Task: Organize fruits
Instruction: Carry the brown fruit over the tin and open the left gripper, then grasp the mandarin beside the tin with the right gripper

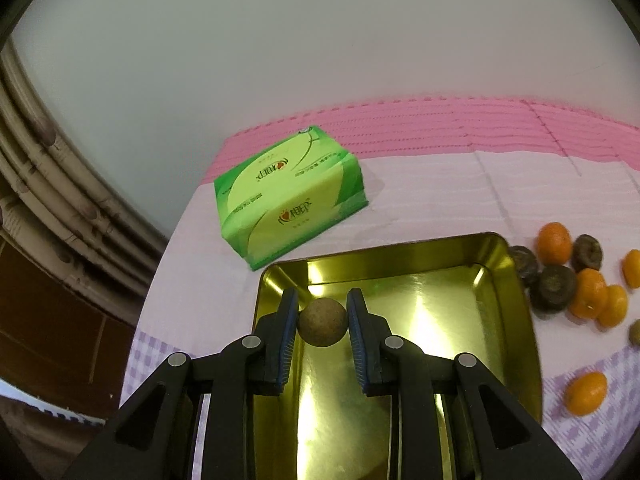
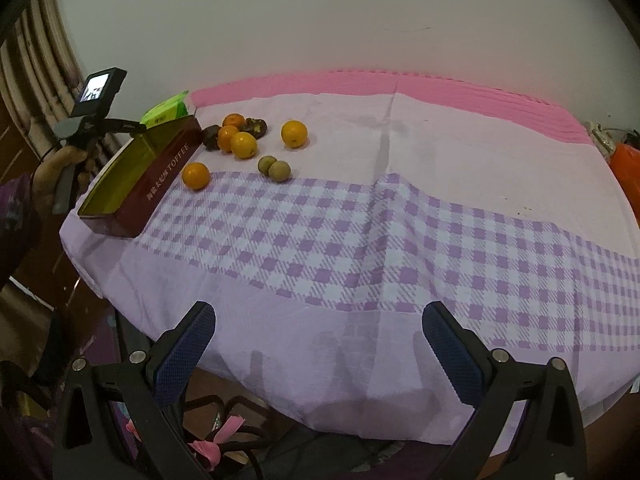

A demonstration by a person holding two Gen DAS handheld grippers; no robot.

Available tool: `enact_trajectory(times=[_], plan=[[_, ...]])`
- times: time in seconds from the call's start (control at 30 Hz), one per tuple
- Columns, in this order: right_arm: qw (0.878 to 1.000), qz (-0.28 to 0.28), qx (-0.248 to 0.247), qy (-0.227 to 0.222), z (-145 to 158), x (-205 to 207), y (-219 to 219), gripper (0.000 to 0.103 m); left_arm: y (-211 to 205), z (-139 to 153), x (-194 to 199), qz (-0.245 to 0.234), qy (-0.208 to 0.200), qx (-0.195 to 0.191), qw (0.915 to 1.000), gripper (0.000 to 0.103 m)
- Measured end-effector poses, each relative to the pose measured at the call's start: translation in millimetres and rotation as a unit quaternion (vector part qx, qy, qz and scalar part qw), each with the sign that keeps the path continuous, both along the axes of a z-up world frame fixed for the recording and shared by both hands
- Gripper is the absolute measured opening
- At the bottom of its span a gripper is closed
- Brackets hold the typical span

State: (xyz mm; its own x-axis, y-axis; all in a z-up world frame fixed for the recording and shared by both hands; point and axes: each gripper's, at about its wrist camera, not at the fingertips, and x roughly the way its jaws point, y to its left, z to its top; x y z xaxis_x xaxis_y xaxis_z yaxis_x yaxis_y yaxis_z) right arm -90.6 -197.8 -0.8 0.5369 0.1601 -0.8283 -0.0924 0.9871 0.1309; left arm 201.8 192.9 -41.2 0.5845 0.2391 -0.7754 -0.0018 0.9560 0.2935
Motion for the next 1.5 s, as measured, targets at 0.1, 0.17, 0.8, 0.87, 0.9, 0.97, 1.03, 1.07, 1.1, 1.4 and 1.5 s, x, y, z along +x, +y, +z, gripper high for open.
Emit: enact_trajectory(times=[0.1, 0.17, 0.8, 0.87, 0.9, 0.97, 1.03, 1.07, 1.1, 1.4, 1.5], plan=[[1.000, 0.003, -0.003, 0.006, -1.2, 1.8, 1.9, 0.103, 3.1, -7.8, 11.1, 0.004, 0.009, -0.004, 0.9999, 0.026], [1.000, 0.006, -0.005, 0.008, -2.1, 2.8, 3.7, 0.103, 4.7, -12.4, 18.0, 0.009, 0.017, 0.002, 0.9998, 0.027], [0.966, 0.251, 0.021, -0.065, 11.9, 72.6, 110.1, 0.096, 2.6, 64.3, -116.4, 0.063, -0.059, -0.119, 0.9892, 0.070], [0.962, 0.266, 0.036, -0.054, 4.2, 90.7, 121.9, 0.089, 1.8, 67.1, -147.6, 0.071, -0.054, -0.151, 0.9845, 0.070], [0.960, 0.273, 0.037, -0.053, -0.1, 100.2, 129.1, 0.086, 2.0, 67.8, -157.7, 0.080, -0.053, -0.157, 0.9829, 0.070], [0.958, 0.282, 0.028, -0.053, -7.2, 113.2, 138.3, 0.085, 4.9, 68.3, -184.0, 0.103, -0.055, -0.172, 0.9782, 0.071], [0.955, 0.293, 0.012, -0.048, -15.6, 127.4, 150.6, 0.082, 9.2, 66.1, -206.6, 0.130, -0.060, -0.181, 0.9729, 0.071], [0.953, 0.299, 0.007, -0.047, -18.4, 132.8, 154.9, 0.080, 10.1, 65.8, -214.1, 0.139, -0.063, -0.185, 0.9708, 0.071], [0.951, 0.306, -0.003, -0.047, -21.8, 138.9, 159.7, 0.079, 11.0, 64.0, -220.5, 0.149, -0.066, -0.186, 0.9688, 0.072], [0.931, 0.355, -0.076, -0.022, -35.1, 180.4, 188.1, 0.070, -3.2, 53.0, -232.0, 0.120, -0.059, -0.163, 0.9776, 0.078], [0.925, 0.369, -0.090, 0.003, -44.5, 190.6, 195.1, 0.070, -3.1, 52.6, -229.1, 0.112, -0.052, -0.177, 0.9764, 0.087]])
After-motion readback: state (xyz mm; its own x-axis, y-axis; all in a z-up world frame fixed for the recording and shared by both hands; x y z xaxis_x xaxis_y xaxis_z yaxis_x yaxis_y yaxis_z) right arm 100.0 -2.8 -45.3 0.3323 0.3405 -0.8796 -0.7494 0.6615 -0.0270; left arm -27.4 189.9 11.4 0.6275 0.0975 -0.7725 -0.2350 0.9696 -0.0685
